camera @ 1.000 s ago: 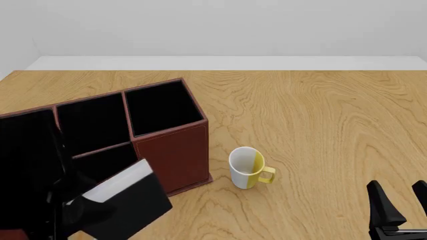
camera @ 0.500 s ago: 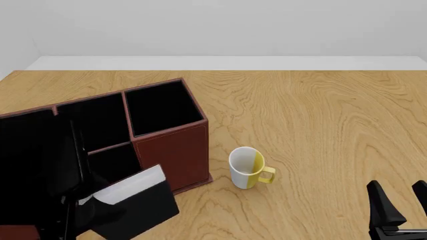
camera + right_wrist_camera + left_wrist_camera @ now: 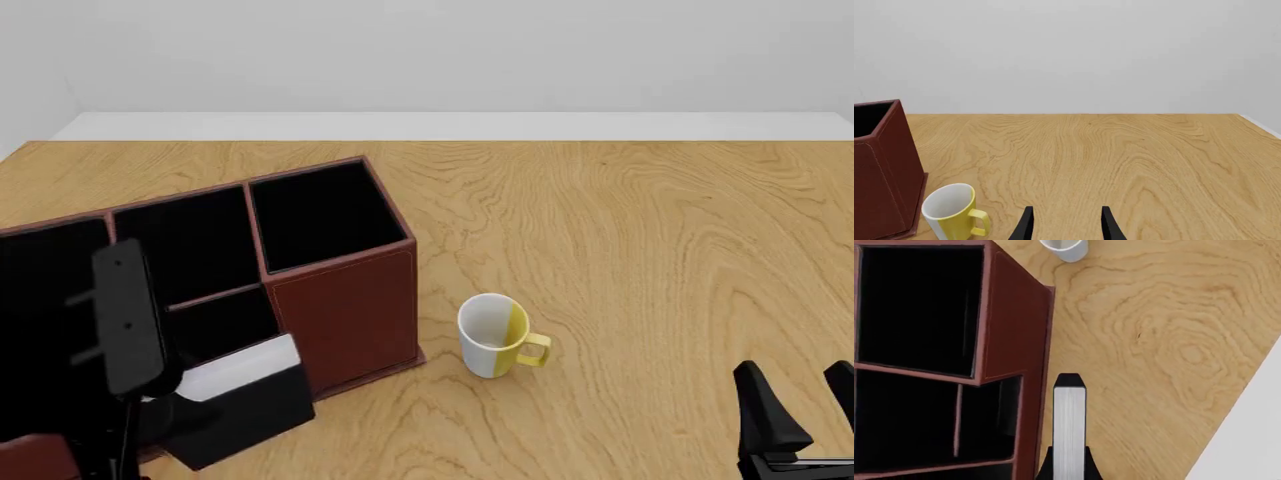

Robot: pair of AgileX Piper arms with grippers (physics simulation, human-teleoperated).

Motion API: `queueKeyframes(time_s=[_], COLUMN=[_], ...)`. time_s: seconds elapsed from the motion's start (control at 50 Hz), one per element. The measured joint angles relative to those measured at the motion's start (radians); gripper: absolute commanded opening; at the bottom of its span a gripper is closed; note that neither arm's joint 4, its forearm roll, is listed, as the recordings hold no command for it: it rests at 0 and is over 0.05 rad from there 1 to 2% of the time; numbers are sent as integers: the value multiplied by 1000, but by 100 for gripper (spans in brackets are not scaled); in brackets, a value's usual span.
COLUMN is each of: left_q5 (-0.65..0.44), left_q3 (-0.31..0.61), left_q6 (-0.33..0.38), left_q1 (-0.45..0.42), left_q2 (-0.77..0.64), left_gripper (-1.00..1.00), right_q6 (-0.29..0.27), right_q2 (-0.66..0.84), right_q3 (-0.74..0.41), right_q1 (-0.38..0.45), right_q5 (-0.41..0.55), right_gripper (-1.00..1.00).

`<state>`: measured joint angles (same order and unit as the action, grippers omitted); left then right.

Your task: Pick up the book and place it in the front compartment of the caddy.

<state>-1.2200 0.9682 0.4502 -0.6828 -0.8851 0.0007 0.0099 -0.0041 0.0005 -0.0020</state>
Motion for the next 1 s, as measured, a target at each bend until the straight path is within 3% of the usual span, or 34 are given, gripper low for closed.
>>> queueKeyframes(time_s=[0.6, 0.8, 1.0], left_q5=[0, 0, 0], left_q3=[-13, 70, 162], left_q6=[437, 555, 623], left_q1=[388, 445, 463], left_q2=[47, 58, 52], left_gripper=[-100, -100, -100], right_q6=[0, 0, 0], right_q2=[0, 0, 0], right_q3=[0, 0, 0], right_q1=[0, 0, 0], right_q5=[0, 0, 0], right_gripper=[100, 100, 100])
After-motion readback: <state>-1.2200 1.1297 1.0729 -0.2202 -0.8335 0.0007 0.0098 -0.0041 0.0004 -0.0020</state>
